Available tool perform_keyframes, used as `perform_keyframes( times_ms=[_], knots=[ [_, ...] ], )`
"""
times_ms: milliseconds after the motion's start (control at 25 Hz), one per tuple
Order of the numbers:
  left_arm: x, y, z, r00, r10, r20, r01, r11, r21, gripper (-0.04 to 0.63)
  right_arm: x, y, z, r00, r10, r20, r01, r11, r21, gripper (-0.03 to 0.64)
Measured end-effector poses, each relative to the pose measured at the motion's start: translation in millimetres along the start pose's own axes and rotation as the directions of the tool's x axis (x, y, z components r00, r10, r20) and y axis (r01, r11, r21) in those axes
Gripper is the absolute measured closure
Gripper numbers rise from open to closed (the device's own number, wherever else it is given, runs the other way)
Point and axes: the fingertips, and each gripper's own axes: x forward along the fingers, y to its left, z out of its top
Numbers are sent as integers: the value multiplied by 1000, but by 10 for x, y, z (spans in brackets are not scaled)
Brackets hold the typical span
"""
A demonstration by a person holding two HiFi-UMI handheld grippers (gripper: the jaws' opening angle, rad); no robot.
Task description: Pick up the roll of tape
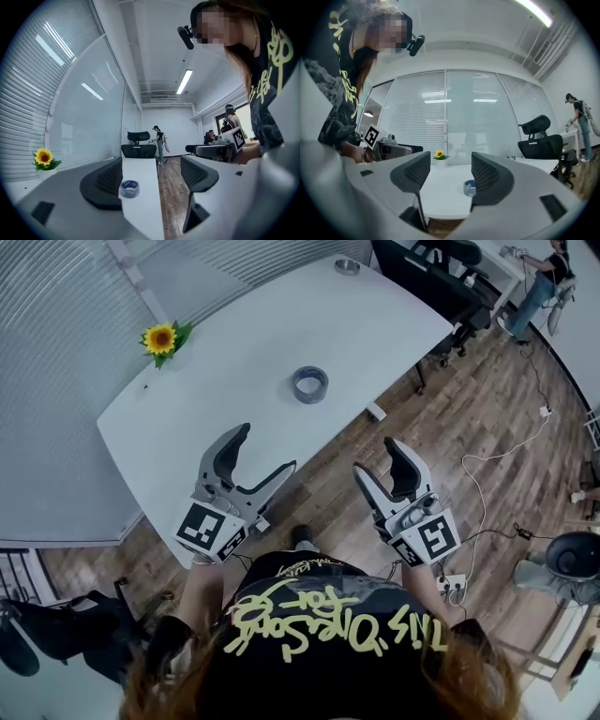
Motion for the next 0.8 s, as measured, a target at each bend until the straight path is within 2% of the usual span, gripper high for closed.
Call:
perform_keyframes(
  times_ms=[160,480,800],
  knots=[
    [128,304,-86,1000,7,-18,-8,1000,-7,216,217,-124,-125,1000,-15,-19,15,1000,9,359],
    [365,429,-162,999,-34,-31,32,999,-34,216,341,-394,-186,998,-58,-34,58,998,11,359],
    [485,432,-202,998,-20,-52,19,999,-31,216,422,-496,-134,999,-12,-40,12,1000,4,359]
  ],
)
